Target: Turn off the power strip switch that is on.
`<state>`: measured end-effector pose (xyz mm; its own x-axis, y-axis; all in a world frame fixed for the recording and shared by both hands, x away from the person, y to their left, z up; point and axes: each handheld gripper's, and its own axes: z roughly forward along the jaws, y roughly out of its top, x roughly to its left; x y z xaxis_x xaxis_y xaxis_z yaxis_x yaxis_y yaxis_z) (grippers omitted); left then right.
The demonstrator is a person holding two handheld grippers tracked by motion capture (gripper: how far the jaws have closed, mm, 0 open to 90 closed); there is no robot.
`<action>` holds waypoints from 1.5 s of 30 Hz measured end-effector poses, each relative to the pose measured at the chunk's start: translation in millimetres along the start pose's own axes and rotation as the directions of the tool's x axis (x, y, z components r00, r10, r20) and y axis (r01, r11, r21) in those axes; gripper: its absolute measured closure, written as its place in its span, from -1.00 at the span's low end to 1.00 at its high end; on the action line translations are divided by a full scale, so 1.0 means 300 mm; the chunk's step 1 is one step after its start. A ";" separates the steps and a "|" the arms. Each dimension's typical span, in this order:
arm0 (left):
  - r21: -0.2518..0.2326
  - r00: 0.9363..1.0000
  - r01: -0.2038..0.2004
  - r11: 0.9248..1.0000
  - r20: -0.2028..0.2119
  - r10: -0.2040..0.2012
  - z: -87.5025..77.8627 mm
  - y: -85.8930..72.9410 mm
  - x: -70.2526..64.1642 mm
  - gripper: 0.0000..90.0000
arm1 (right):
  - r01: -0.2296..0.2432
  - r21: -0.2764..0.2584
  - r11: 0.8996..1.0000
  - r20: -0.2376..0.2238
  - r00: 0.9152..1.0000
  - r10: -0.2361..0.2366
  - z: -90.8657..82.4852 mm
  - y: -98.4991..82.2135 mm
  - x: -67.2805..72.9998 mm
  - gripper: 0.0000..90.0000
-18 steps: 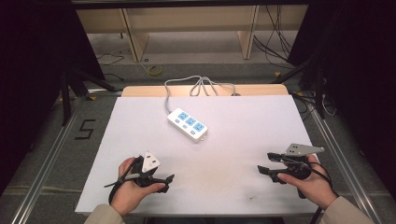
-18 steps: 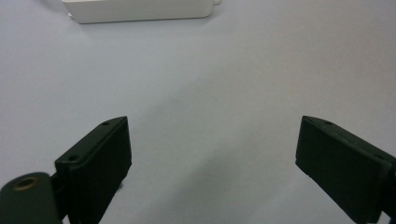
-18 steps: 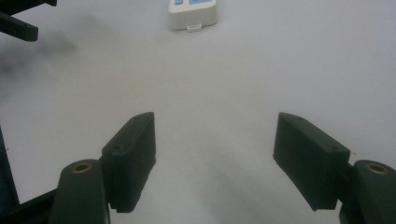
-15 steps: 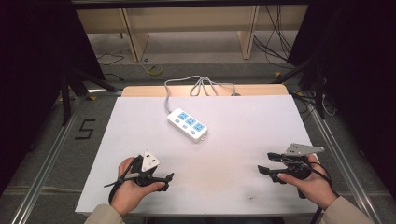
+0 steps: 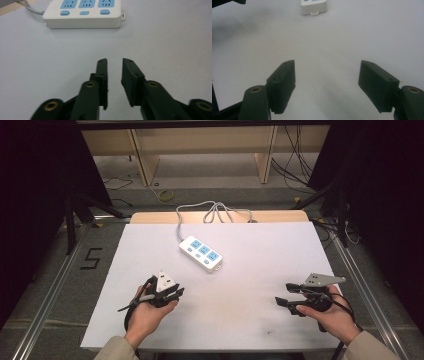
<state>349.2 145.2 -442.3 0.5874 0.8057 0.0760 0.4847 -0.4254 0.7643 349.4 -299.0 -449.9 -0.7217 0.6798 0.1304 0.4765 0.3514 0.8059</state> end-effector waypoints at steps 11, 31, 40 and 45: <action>0.020 1.000 0.014 1.000 -0.024 -0.014 0.049 0.069 0.027 1.00 | -0.003 0.000 1.000 -0.001 1.000 0.003 0.000 -0.002 0.000 -0.33; 0.041 0.998 -0.032 0.999 -0.057 0.035 0.181 0.177 0.074 0.99 | -0.006 0.009 1.000 -0.002 1.000 0.006 0.007 -0.006 0.000 -0.33; 0.048 0.997 -0.031 0.998 -0.063 0.034 0.216 0.206 0.093 1.00 | -0.014 0.006 1.000 0.006 1.000 0.013 -0.002 -0.011 0.001 -0.33; 0.054 0.996 -0.042 0.998 -0.070 0.045 0.235 0.229 0.100 1.00 | -0.011 0.005 1.000 0.007 1.000 0.011 -0.003 -0.014 0.000 -0.33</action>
<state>445.9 111.1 -432.6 0.5619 0.8125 0.1554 0.4943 -0.4804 0.7245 347.0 -301.1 -452.7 -0.7129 0.6880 0.1354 0.4873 0.3472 0.8013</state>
